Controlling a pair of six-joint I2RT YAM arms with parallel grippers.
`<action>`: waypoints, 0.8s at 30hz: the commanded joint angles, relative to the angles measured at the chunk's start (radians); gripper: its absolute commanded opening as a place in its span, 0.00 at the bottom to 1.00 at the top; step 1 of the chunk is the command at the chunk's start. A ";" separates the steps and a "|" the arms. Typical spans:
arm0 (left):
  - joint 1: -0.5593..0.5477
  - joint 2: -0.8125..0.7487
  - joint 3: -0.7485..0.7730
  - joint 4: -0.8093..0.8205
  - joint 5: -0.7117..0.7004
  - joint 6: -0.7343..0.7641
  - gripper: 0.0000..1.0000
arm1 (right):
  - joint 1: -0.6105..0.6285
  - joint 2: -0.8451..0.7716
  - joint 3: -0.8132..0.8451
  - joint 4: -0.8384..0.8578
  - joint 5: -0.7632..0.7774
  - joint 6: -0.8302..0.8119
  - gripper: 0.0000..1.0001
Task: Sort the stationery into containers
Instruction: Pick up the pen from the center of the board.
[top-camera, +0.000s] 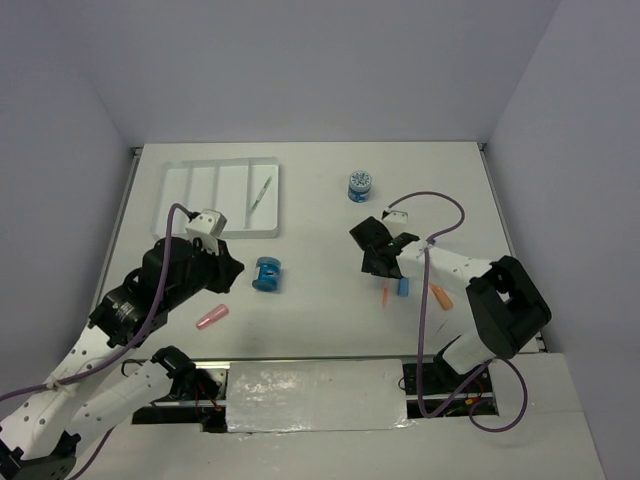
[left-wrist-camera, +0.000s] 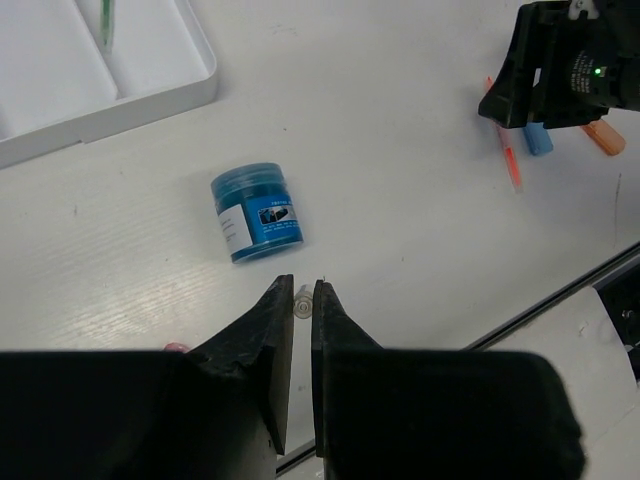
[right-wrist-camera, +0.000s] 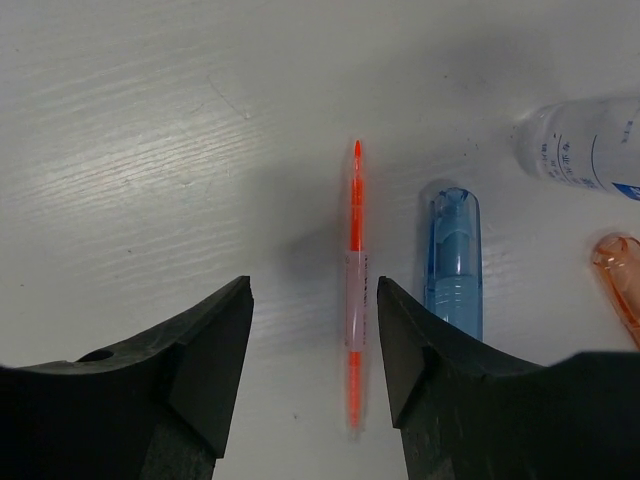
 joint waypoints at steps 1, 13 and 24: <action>0.002 -0.016 0.004 0.051 0.035 0.031 0.00 | -0.006 0.010 -0.001 0.053 0.012 0.014 0.60; 0.002 0.001 0.002 0.051 0.058 0.036 0.00 | -0.043 0.015 -0.070 0.113 -0.051 0.006 0.56; 0.002 -0.001 0.004 0.049 0.063 0.036 0.00 | -0.049 -0.006 -0.136 0.147 -0.126 0.000 0.43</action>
